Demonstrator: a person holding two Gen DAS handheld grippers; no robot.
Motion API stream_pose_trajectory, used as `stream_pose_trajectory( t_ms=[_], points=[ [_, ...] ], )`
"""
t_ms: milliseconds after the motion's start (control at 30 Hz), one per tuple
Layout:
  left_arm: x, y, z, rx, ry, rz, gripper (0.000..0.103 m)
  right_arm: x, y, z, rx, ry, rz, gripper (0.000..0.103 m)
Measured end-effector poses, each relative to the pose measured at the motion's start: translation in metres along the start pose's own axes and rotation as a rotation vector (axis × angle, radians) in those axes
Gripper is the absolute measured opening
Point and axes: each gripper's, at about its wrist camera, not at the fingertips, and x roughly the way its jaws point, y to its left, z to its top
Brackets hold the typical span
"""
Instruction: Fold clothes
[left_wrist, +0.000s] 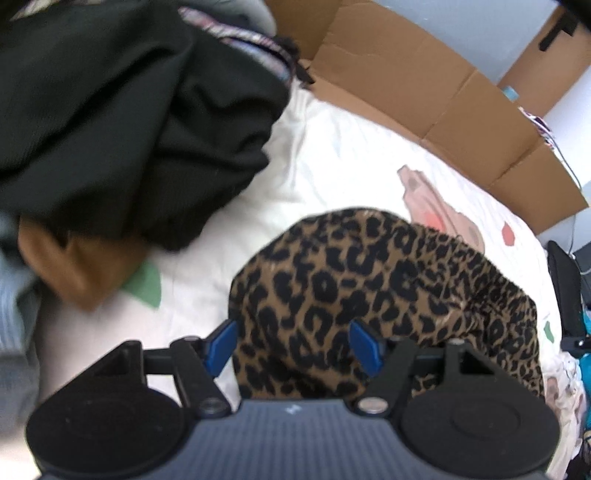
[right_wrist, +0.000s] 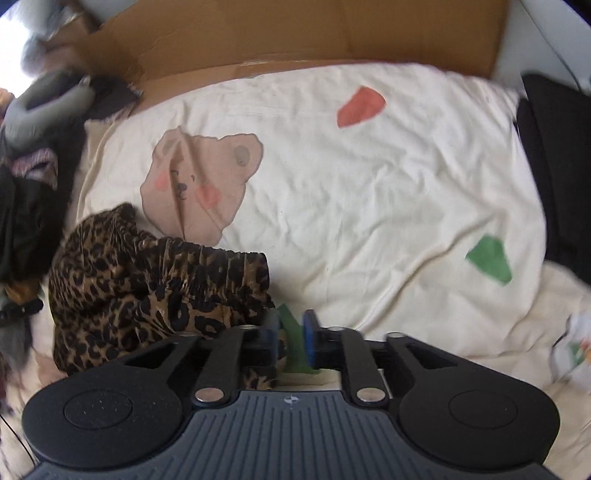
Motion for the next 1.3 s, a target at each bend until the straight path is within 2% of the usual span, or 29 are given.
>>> stream_pose_trajectory(
  t_ms=[33,67,233,333,467,833,1000,1200,1300],
  points=[
    [0.0,-0.001,0.004,0.013,-0.002,-0.005,0.07,0.002,-0.001,-0.004,0.015,-0.006,0.006,0.042],
    [0.0,-0.003,0.009,0.027,-0.003,-0.013,0.07,0.004,-0.001,-0.008,0.026,-0.011,0.008,0.042],
    [0.004,-0.013,0.037,0.09,0.002,-0.031,0.064,0.01,-0.004,-0.026,0.086,-0.048,0.008,0.042],
    [0.006,-0.02,0.052,0.114,0.011,-0.037,0.064,0.013,-0.006,-0.035,0.123,-0.073,0.007,0.042],
    [0.018,-0.039,0.069,0.199,0.031,-0.025,0.064,0.017,-0.009,-0.048,0.173,-0.105,0.004,0.042],
    [0.071,-0.074,0.103,0.351,0.081,0.01,0.063,0.048,-0.008,-0.049,0.147,-0.075,0.055,0.042],
    [0.1,-0.081,0.108,0.363,0.129,-0.01,0.062,0.063,-0.008,-0.042,0.135,-0.067,0.093,0.042],
    [0.129,-0.094,0.096,0.484,0.211,0.011,0.062,0.079,-0.004,-0.037,0.108,-0.053,0.123,0.042],
    [0.138,-0.098,0.091,0.523,0.228,0.028,0.062,0.084,-0.001,-0.036,0.092,-0.049,0.141,0.043]
  ],
)
